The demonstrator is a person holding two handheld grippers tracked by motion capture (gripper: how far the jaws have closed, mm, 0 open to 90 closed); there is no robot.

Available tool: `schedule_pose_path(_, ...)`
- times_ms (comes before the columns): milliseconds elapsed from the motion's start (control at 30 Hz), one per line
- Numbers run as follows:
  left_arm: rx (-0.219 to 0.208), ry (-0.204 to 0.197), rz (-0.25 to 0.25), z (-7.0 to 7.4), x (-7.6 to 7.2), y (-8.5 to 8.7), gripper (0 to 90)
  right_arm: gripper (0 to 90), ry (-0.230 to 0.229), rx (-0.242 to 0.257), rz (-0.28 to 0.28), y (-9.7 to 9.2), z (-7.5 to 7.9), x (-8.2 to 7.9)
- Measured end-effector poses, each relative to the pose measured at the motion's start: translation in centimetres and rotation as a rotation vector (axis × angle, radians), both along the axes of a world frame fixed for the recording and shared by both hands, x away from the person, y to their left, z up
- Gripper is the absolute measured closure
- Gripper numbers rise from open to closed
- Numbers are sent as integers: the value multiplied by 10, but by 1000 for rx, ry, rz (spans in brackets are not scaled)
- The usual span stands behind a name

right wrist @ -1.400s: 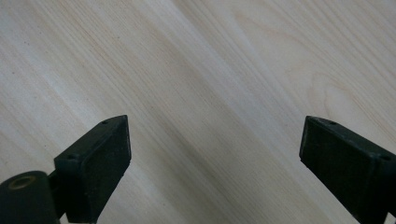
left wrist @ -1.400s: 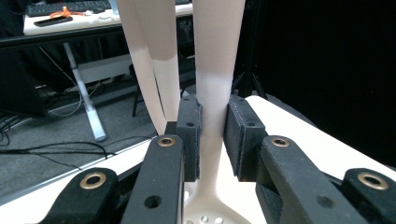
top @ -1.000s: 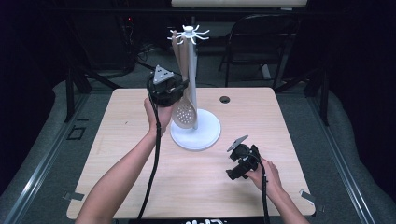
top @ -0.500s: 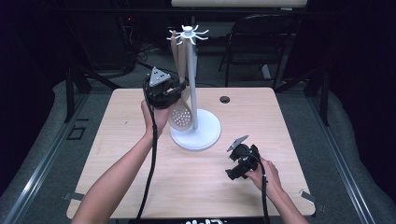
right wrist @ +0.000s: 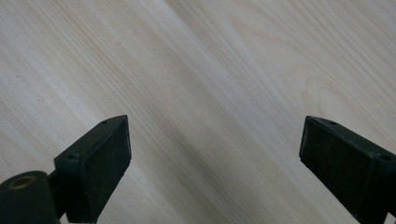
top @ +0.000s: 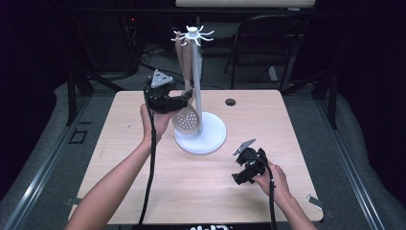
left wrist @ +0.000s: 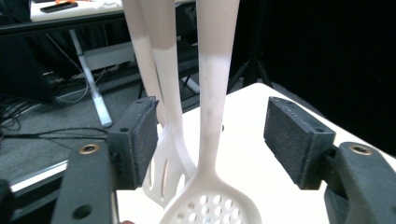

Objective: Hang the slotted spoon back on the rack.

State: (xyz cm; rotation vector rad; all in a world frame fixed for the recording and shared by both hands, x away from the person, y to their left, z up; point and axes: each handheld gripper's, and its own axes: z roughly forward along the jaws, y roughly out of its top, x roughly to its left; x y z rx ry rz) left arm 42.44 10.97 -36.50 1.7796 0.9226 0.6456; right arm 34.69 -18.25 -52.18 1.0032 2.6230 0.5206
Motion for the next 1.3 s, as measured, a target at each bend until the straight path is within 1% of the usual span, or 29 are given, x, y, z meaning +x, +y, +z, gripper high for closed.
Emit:
schedule_pose_path(67, 8, 8, 3, 1, -4, 4, 303, 84, 1, -7, 4, 0, 1, 0)
schedule_pose_path(133, 22, 13, -1, 1, -7, 9, 258, 84, 1, 2, 1, 0, 0, 0)
schedule_pose_path(233, 54, 22, -3, 1, -14, 20, 214, 83, 2, 3, 2, 0, 1, 0)
schedule_pose_path(267, 54, 22, -3, 1, -14, 20, 189, 84, 3, 3, 3, 0, 1, 0)
schedule_pose_path(300, 64, 26, -8, -1, -19, 25, 176, 84, 4, 3, 5, 1, 0, 0)
schedule_pose_path(367, 71, 29, -13, -2, -23, 29, 163, 84, 6, 4, 4, 1, 0, 0)
schedule_pose_path(433, 85, 39, -24, -6, -32, 37, 153, 84, 6, 8, 2, 1, 0, 0)
schedule_pose_path(467, 87, 41, -24, -7, -34, 38, 148, 84, 7, 6, 3, 1, 0, 0)
schedule_pose_path(500, 91, 44, -28, -9, -37, 41, 144, 84, 8, -8, 6, 1, 0, 0)
schedule_pose_path(533, 95, 52, -31, -11, -40, 45, 140, 84, 10, -6, 6, 1, 0, 0)
schedule_pose_path(600, 93, 72, -40, -15, -45, 51, 125, 84, 10, -5, 4, 2, 0, 0)
schedule_pose_path(667, 94, 83, -40, -19, -51, 58, 119, 83, 12, -6, 6, 2, 0, 0)
schedule_pose_path(767, 109, 101, -36, -28, -58, 67, 109, 84, 15, -3, 6, 2, 0, -1)
schedule_pose_path(900, 105, 128, -25, -40, -67, 79, 97, 80, 16, 0, 0, 3, 0, -1)
schedule_pose_path(967, 111, 139, -22, -45, -71, 84, 93, 76, 14, 5, -4, 4, 0, -2)
schedule_pose_path(1000, 113, 144, -22, -47, -74, 86, 90, 75, 19, 14, -3, 4, -1, -2)
schedule_pose_path(1033, 117, 149, -21, -49, -76, 88, 85, 75, 16, -6, -1, 4, 0, -2)
schedule_pose_path(1067, 116, 151, -20, -52, -79, 89, 83, 75, 14, -7, 1, 5, 0, -2)
schedule_pose_path(1133, 114, 158, -26, -56, -84, 93, 74, 75, 16, -2, 6, 5, 1, -3)
schedule_pose_path(1167, 103, 159, -40, -58, -86, 95, 70, 74, 10, 13, -1, 6, 0, -4)
schedule_pose_path(1200, 104, 163, -41, -60, -90, 97, 70, 74, 12, -3, 6, 6, 1, -4)
schedule_pose_path(1233, 101, 161, -40, -62, -93, 98, 69, 74, 7, 0, 2, 6, 1, -5)
schedule_pose_path(1300, 92, 166, -43, -69, -101, 101, 66, 71, 20, -10, 12, 6, 2, -5)
